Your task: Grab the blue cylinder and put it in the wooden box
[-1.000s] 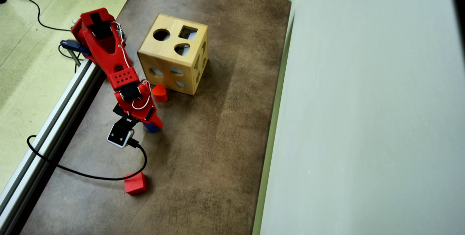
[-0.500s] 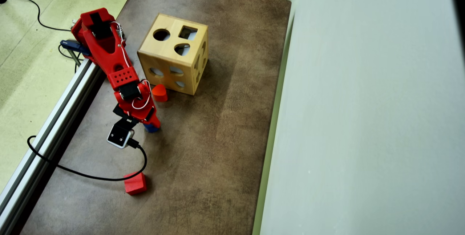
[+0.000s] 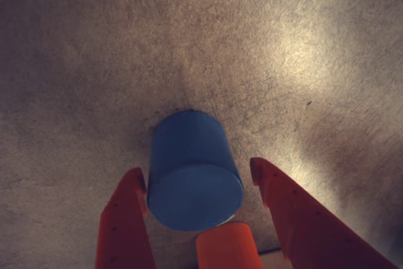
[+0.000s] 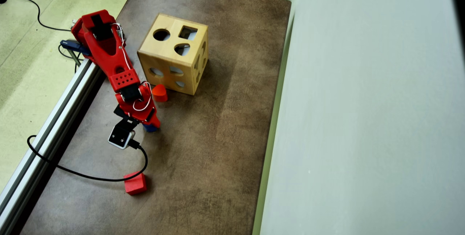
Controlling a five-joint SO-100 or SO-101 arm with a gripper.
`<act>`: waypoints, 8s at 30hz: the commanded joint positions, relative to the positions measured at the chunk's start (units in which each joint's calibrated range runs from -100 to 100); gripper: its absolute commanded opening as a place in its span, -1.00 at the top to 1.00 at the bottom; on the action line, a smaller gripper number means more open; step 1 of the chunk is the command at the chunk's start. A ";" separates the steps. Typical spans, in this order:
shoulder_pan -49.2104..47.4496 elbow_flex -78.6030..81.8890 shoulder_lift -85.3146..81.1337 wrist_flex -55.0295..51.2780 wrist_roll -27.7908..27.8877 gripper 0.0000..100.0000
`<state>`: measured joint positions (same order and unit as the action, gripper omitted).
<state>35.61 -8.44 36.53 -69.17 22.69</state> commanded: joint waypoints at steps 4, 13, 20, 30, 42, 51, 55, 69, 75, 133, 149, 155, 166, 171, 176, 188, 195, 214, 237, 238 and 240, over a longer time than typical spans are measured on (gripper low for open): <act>-0.47 -2.38 -0.81 0.61 -0.15 0.48; -0.47 -2.38 -0.81 0.61 -0.15 0.67; -0.47 -2.38 -1.58 0.61 -0.15 0.67; -1.88 -4.35 -9.99 -1.32 -0.15 0.67; -7.30 -4.80 -28.84 -17.48 -2.59 0.67; -17.04 -4.71 -45.23 -22.23 -5.96 0.67; -23.05 -4.71 -48.29 -25.36 -9.04 0.67; -32.27 -3.27 -56.10 -28.98 -15.73 0.67; -33.68 5.76 -56.36 -28.98 -17.78 0.67; -43.48 27.85 -73.34 -28.50 -19.58 0.67; -42.96 27.85 -70.96 -28.10 -19.58 0.65; -42.82 27.67 -68.42 -28.10 -19.58 0.65; -42.67 26.87 -66.12 -28.02 -19.58 0.65; -42.67 26.87 -66.04 -28.02 -19.58 0.56; -42.67 26.87 -66.12 -28.26 -19.58 0.27; -42.67 14.17 -70.88 -28.90 -19.58 0.23; -42.67 10.68 -82.17 -28.90 -19.58 0.29; -42.67 10.86 -112.24 -28.90 -19.49 0.85; -42.67 27.94 -132.02 -28.98 -19.98 0.96; -42.67 28.12 -132.02 -28.98 -19.98 0.96; -42.67 28.12 -132.02 -28.98 -19.98 0.96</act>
<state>-7.51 19.37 -95.51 -97.66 2.81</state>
